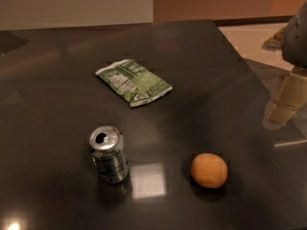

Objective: Move orange near green jalapeno chip bag

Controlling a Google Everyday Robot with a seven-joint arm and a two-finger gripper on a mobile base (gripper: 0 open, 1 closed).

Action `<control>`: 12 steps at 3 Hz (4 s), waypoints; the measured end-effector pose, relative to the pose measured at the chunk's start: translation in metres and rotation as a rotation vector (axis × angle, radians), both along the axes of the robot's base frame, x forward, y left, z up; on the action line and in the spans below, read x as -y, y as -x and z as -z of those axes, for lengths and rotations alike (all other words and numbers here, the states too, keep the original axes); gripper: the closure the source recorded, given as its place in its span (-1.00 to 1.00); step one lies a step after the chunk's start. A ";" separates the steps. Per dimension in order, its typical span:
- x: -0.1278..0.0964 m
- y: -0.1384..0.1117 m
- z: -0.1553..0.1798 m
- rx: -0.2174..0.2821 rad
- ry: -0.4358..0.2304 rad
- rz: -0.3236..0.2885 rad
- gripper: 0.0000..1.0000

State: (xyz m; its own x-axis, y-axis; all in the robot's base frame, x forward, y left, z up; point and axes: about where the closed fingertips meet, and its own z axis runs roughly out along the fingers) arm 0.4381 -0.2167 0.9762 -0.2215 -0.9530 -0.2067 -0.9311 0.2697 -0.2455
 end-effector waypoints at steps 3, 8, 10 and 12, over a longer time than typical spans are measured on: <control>-0.015 0.022 0.007 -0.001 -0.032 -0.079 -1.00; -0.095 0.097 0.116 -0.113 -0.165 -0.406 -1.00; -0.103 0.107 0.131 -0.133 -0.177 -0.429 -0.66; -0.098 0.099 0.125 -0.128 -0.185 -0.396 0.28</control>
Offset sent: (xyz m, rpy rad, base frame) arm -0.0091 0.0039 -0.0023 0.0196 0.0185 0.0387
